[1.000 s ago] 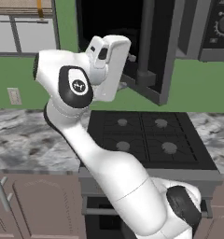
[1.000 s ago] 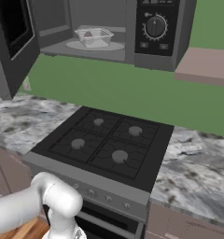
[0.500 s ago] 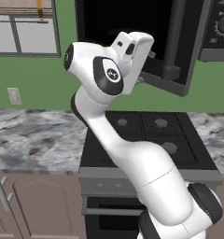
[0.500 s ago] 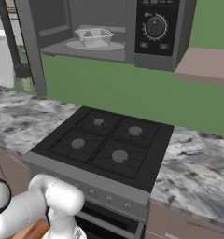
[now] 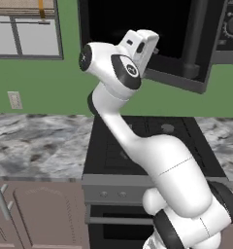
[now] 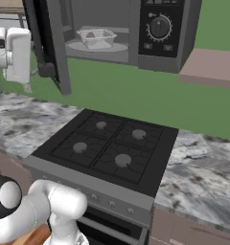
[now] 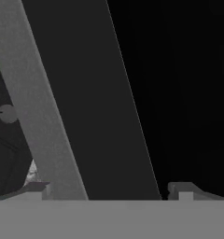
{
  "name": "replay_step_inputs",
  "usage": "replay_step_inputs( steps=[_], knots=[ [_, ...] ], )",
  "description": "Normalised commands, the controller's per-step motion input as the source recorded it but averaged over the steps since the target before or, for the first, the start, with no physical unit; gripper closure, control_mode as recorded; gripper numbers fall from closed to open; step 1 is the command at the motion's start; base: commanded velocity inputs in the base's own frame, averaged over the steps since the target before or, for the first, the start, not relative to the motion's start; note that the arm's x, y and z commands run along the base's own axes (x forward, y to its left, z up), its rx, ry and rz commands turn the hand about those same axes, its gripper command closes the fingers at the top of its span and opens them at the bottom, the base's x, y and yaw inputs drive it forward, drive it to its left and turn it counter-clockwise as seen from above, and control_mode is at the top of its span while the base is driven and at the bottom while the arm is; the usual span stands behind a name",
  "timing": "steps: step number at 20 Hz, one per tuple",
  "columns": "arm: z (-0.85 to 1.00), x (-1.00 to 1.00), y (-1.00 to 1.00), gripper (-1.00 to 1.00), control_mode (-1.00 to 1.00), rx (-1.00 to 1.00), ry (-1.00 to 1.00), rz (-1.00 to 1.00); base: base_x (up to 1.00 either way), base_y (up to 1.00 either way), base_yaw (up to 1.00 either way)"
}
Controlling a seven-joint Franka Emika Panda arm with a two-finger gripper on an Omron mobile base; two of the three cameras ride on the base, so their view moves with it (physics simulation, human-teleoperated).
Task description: Place the tupperware containing the shrimp and eggplant meal in the microwave. Close the microwave door and press the start button to reheat the meal.
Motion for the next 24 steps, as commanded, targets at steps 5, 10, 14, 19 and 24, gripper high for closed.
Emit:
replay_step_inputs(
  steps=[5,10,14,19,24],
  knots=[
    [0.0,0.76,-0.23,-1.0,-1.0,0.0,-0.06,0.16,0.0,0.0,0.0],
    [0.0,0.74,-0.22,-1.0,-1.0,0.0,-0.03,0.15,0.0,0.0,0.0],
    [0.0,0.66,-0.06,-1.0,-1.0,0.0,0.0,0.11,0.0,0.0,0.0],
    [0.0,0.65,0.0,-1.0,-1.0,0.0,0.0,0.08,0.0,0.0,0.0],
    [0.0,0.64,0.0,-1.0,-1.0,0.0,0.0,0.05,0.0,0.0,0.0]
  ],
)
